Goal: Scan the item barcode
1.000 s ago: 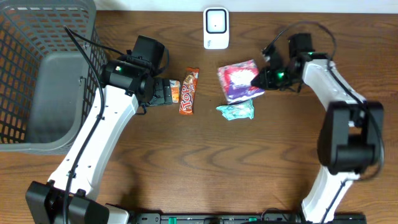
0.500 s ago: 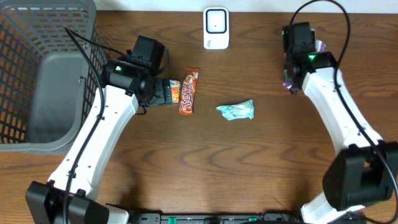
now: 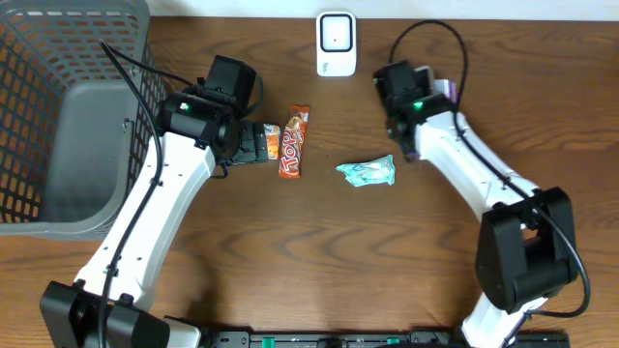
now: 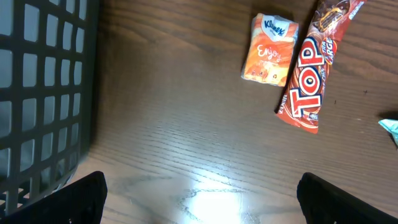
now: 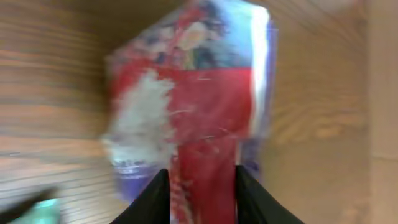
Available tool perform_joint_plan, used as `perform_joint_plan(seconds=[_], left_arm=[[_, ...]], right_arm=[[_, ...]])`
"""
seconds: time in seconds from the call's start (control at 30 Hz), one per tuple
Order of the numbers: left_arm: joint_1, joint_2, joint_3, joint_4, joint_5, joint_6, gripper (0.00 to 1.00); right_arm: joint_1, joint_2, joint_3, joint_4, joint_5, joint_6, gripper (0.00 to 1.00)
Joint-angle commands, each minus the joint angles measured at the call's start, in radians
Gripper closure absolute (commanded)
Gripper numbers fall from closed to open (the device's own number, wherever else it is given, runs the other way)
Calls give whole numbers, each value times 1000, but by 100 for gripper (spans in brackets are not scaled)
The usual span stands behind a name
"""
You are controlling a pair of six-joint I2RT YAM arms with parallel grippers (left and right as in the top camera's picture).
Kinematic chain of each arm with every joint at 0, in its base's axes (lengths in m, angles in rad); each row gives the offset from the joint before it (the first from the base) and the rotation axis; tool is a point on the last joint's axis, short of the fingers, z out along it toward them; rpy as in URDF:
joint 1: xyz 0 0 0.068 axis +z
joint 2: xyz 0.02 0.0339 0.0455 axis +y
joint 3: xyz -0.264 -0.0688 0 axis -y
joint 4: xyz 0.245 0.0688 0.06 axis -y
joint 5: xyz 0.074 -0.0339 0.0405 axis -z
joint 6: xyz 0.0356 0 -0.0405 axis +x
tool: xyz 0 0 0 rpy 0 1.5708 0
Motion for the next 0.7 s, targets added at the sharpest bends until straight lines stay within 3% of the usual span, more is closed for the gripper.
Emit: perform_joint_plan(seconds=[0.0, 0.23, 0.33, 0.43, 0.5, 0.67], left_arm=[[3, 5, 0, -3, -9, 6, 2], [3, 5, 0, -3, -9, 6, 2], [3, 5, 0, -3, -9, 6, 2], [3, 5, 0, -3, -9, 6, 2], [3, 5, 0, -3, -9, 6, 2], [3, 5, 0, -3, -9, 6, 2]], right_arm=[[51, -6, 1, 31, -127, 73, 66], [97, -6, 2, 125, -471, 72, 55], [100, -14, 11, 160, -588, 72, 45], [89, -38, 48, 151, -635, 74, 39], [57, -76, 97, 119, -646, 102, 25], [-42, -114, 115, 62, -653, 101, 22]])
